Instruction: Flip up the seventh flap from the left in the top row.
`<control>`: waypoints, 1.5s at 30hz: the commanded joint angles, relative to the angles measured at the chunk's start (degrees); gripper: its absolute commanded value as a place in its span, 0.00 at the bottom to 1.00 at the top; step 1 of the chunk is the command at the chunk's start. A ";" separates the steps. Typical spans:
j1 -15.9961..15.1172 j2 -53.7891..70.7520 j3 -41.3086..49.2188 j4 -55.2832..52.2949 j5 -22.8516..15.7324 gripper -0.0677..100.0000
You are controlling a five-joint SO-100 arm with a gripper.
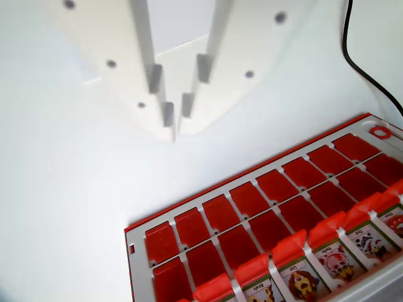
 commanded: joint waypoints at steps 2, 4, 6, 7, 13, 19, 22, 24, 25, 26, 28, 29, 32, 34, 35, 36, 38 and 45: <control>0.35 -6.77 -7.91 -3.16 1.32 0.00; 0.35 -10.72 -10.02 -4.13 1.93 0.00; 0.18 -14.33 -12.13 -5.10 2.37 0.00; 0.00 -16.35 -13.54 -5.54 2.72 0.00; -1.67 -26.98 -21.53 -9.05 3.43 0.00; -2.64 -34.19 -25.31 -12.30 4.39 0.00; -2.81 -36.56 -26.10 -14.15 4.92 0.00; -2.90 -37.62 -26.37 -16.08 5.45 0.00; -2.90 -38.06 -26.54 -17.05 5.54 0.00; -2.90 -38.50 -26.81 -17.84 5.62 0.00; -2.90 -39.20 -27.42 -19.34 5.89 0.00; -2.90 -39.38 -27.86 -20.13 6.15 0.00; -2.72 -39.64 -28.56 -22.68 6.77 0.00; -2.55 -39.73 -28.83 -23.82 6.94 0.00; -2.46 -39.73 -29.00 -24.35 7.03 0.00; -2.37 -39.73 -29.27 -24.87 7.03 0.00; -2.29 -39.73 -29.71 -25.84 6.94 0.00; -1.58 -39.73 -30.06 -26.19 5.98 0.00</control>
